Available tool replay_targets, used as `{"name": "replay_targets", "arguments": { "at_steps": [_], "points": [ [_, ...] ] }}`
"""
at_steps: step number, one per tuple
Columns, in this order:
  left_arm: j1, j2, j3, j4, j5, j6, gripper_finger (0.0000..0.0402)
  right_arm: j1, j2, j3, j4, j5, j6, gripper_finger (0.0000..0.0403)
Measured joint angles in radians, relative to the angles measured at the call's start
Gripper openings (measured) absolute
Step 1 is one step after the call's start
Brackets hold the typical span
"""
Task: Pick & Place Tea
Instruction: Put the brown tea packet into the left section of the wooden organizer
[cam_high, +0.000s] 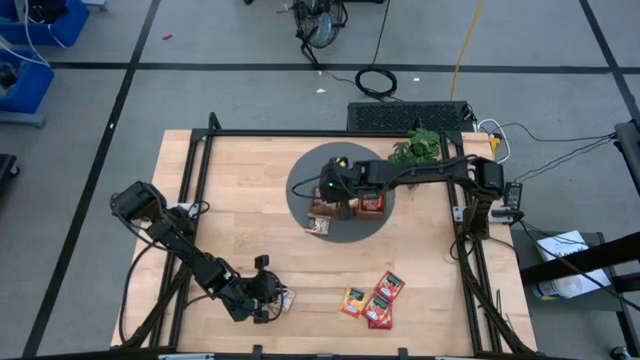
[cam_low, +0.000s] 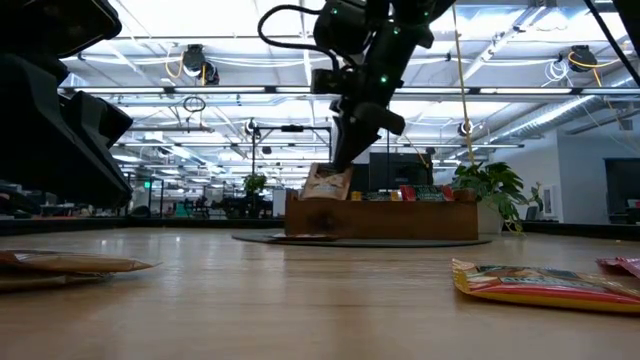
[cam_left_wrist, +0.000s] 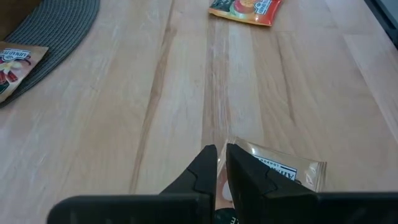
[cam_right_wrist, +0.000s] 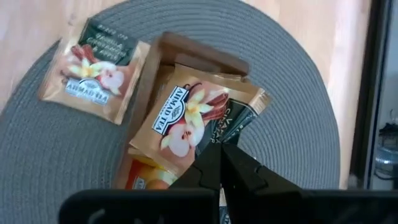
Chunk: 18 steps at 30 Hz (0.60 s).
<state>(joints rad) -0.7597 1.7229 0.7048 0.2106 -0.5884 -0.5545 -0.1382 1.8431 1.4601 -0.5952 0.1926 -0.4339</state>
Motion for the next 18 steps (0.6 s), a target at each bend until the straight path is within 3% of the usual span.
{"name": "replay_targets", "arguments": {
  "at_steps": [4, 18],
  "points": [
    [0.000, 0.000, 0.000, 0.000, 0.000, 0.000, 0.0042, 0.001, 0.000, -0.004, 0.009, 0.046, -0.037, 0.0000],
    [0.000, -0.001, 0.000, 0.000, 0.000, 0.000, 0.0042, 0.023, 0.001, -0.004, 0.066, 0.040, -0.183, 0.0000]
  ]
}}
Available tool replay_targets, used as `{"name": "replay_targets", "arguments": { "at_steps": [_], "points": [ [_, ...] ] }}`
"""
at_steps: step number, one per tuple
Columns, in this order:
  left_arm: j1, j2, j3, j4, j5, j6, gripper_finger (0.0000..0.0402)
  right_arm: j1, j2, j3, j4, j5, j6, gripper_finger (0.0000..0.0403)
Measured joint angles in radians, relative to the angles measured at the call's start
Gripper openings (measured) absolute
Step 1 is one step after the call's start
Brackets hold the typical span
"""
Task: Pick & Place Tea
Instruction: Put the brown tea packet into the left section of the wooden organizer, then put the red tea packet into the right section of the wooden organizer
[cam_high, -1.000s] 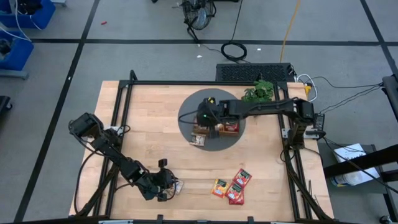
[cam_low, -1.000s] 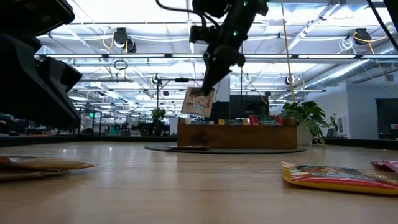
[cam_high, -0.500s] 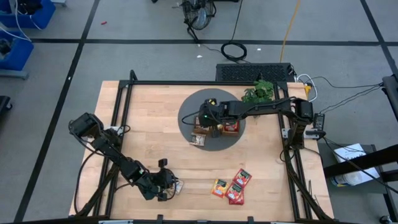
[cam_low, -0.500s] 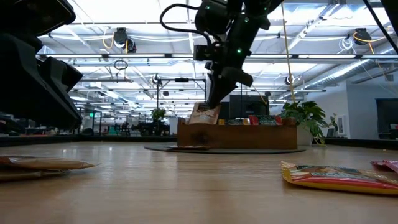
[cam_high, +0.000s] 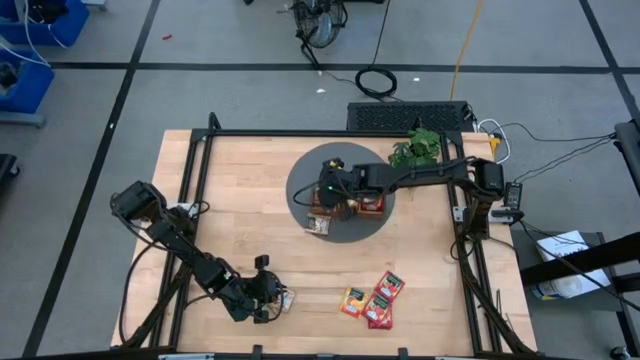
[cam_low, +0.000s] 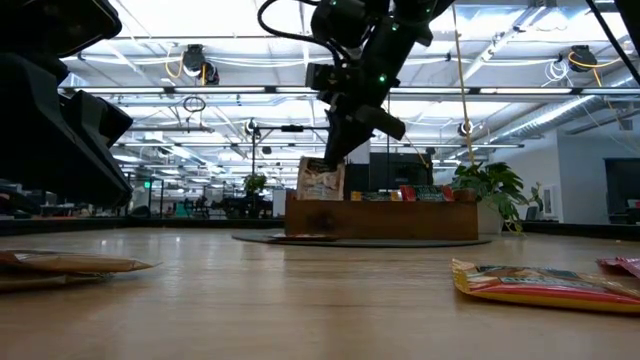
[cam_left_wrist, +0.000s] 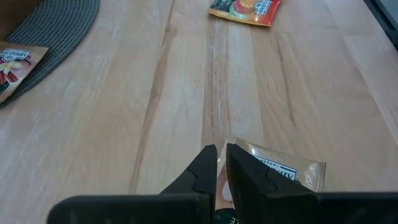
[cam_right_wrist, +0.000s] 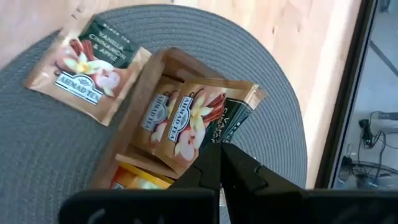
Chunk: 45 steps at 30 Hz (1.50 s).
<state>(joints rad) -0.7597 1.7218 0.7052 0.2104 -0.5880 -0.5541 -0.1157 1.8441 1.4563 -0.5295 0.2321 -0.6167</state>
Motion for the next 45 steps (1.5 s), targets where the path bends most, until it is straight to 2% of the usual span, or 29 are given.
{"name": "replay_targets", "arguments": {
  "at_steps": [12, 25, 32, 39, 45],
  "points": [
    [0.000, 0.000, 0.001, 0.001, 0.000, -0.004, 0.0042, 0.017, 0.117, 0.000, 0.016, 0.004, 0.021, 0.0007],
    [-0.001, 0.000, 0.001, 0.000, 0.000, -0.007, 0.0042, 0.022, 0.083, 0.000, 0.046, 0.005, 0.132, 0.0108],
    [-0.001, 0.000, 0.001, 0.000, 0.000, -0.009, 0.0042, 0.041, 0.074, 0.000, 0.041, 0.131, 0.146, 0.0137],
    [-0.002, 0.000, 0.001, -0.004, 0.001, -0.022, 0.0042, 0.127, -0.014, 0.000, -0.006, 0.147, 0.233, 0.0118],
    [-0.015, 0.000, 0.001, -0.005, 0.002, -0.048, 0.0042, 0.309, -0.139, -0.028, -0.034, 0.027, 0.345, 0.0042]
  ]
}}
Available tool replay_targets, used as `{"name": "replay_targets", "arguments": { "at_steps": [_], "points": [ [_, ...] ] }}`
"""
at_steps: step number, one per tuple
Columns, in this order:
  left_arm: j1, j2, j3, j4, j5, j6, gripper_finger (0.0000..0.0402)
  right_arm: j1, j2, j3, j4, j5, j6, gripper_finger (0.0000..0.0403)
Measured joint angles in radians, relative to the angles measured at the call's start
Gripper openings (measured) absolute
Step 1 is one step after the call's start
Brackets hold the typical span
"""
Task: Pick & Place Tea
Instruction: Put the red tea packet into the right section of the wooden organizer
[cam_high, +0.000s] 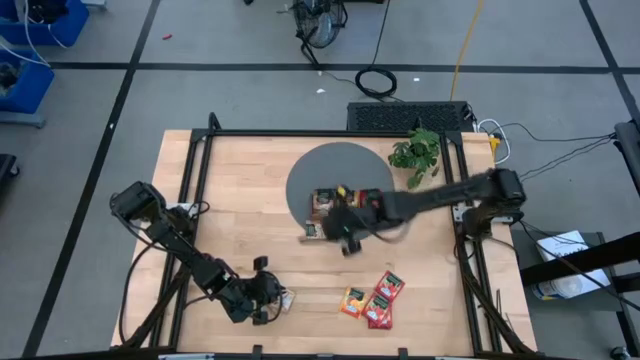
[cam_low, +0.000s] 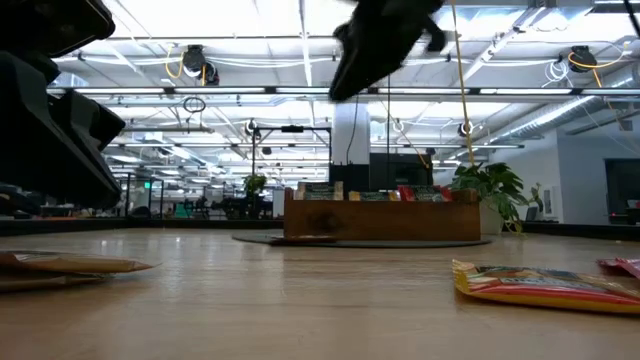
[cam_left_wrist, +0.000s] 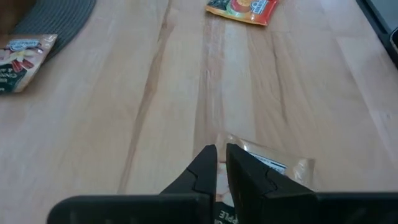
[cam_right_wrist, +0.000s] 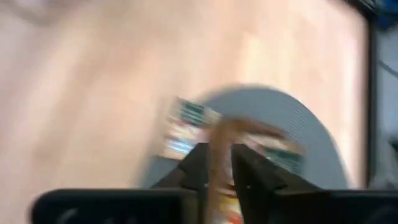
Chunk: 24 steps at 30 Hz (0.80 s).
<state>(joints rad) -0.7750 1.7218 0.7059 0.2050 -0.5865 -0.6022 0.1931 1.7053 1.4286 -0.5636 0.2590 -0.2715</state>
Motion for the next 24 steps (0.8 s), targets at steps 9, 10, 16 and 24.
{"name": "replay_targets", "arguments": {
  "at_steps": [9, 10, 16, 24],
  "points": [
    [0.049, 0.000, 0.004, 0.107, 0.098, -0.020, 0.0042, 0.362, -0.166, -0.278, 0.093, 0.055, 0.241, 0.0011],
    [0.070, 0.000, 0.015, 0.110, 0.123, -0.001, 0.0042, 0.397, -0.179, -0.312, 0.119, 0.073, 0.272, 0.0008],
    [0.183, 0.069, 0.161, 0.094, 0.276, 0.148, 0.0042, 0.550, -0.232, -0.502, 0.351, 0.107, 0.397, 0.0005],
    [0.256, 0.203, 0.416, 0.025, 0.362, 0.416, 0.0042, 0.645, -0.235, -0.684, 0.606, 0.135, 0.533, 0.0008]
  ]
}}
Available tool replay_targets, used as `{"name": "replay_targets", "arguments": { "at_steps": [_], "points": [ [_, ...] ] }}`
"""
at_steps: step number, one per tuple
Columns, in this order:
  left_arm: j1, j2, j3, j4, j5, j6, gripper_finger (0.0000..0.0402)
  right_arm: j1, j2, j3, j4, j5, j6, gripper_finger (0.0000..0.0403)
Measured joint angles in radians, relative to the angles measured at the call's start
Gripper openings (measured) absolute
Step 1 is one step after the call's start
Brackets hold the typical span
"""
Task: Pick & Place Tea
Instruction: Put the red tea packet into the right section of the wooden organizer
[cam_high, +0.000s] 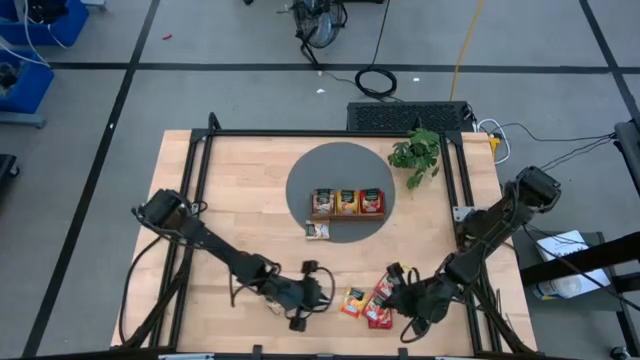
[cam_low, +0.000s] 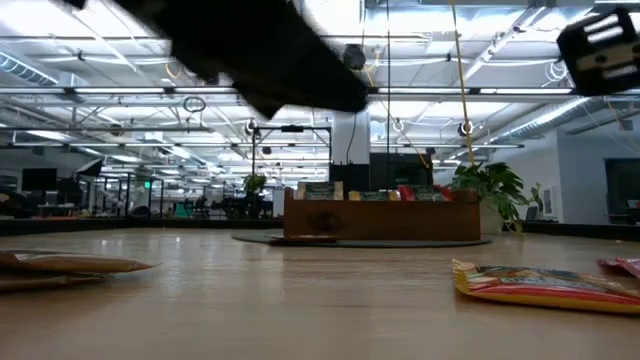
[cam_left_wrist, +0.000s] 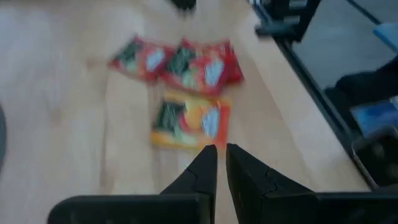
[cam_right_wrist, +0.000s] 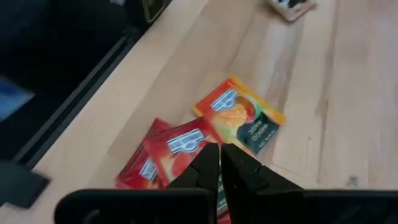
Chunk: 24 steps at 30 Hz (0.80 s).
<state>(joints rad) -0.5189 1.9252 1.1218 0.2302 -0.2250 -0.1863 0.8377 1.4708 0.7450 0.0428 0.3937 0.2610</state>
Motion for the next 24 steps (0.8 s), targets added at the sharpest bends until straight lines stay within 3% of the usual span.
{"name": "replay_targets", "arguments": {
  "at_steps": [5, 10, 17, 24],
  "points": [
    [0.018, 0.030, 0.063, 0.007, 0.051, 0.031, 0.0042, 0.007, -0.001, -0.048, 0.067, -0.008, 0.141, 0.0009],
    [0.030, 0.106, 0.148, -0.078, 0.125, -0.028, 0.0042, 0.008, -0.011, -0.049, 0.061, -0.118, 0.348, 0.0029],
    [0.060, 0.275, 0.392, -0.236, 0.284, 0.068, 0.0042, 0.009, -0.011, -0.049, 0.043, -0.185, 0.612, 0.0101],
    [0.077, 0.329, 0.517, -0.333, 0.308, 0.164, 0.0042, 0.009, -0.011, -0.049, -0.027, -0.185, 0.774, 0.0177]
  ]
}}
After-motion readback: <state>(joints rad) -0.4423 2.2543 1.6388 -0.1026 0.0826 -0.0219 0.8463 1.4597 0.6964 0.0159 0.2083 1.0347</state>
